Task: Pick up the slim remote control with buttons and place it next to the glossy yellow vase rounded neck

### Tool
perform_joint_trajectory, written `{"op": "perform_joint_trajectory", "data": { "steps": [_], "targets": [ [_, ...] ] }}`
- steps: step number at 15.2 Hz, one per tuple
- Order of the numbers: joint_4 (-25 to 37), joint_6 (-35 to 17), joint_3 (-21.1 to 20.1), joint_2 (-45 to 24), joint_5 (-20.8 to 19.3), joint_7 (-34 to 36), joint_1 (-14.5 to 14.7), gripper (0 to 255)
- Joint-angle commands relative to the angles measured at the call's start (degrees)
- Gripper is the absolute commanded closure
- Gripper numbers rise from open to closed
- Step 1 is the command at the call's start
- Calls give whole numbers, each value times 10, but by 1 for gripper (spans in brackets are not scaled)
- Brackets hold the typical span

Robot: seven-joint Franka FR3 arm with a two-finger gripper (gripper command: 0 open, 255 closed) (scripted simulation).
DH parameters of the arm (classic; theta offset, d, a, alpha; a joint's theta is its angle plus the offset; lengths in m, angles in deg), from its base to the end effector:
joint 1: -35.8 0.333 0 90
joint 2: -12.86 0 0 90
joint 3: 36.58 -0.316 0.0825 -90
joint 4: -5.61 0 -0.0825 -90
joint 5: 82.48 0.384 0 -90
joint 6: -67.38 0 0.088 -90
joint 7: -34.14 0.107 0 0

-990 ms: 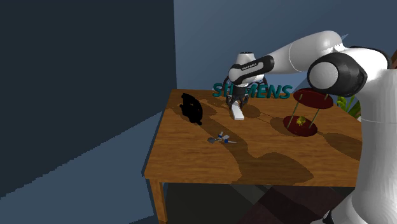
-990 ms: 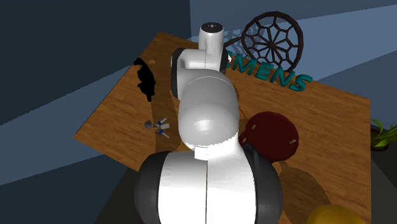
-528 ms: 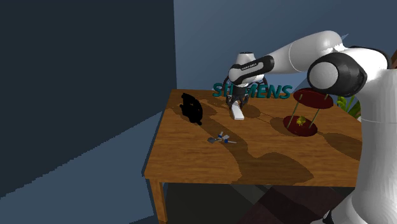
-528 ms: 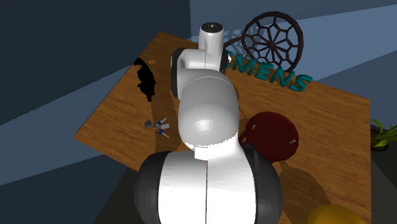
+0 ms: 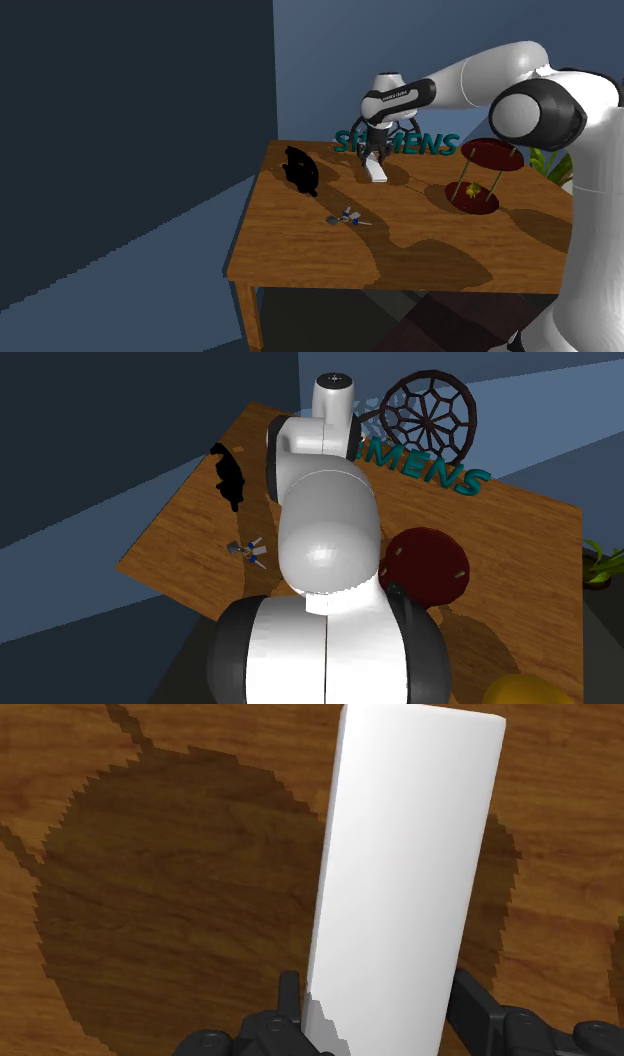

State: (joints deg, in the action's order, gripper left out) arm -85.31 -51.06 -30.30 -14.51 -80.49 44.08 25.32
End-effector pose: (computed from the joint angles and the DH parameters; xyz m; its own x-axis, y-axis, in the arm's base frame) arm 0.6582 -0.1861 0.3612 0.8915 -0.4529 0.0090 -0.4530 -0.8913 0.0184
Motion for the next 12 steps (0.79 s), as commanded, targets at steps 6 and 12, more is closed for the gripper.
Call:
{"op": "perform_joint_trajectory", "data": {
  "steps": [6, 12],
  "targets": [
    [31, 48, 1, 17, -2, 1, 0, 255],
    [62, 89, 2, 27, -3, 1, 0, 255]
  ]
}}
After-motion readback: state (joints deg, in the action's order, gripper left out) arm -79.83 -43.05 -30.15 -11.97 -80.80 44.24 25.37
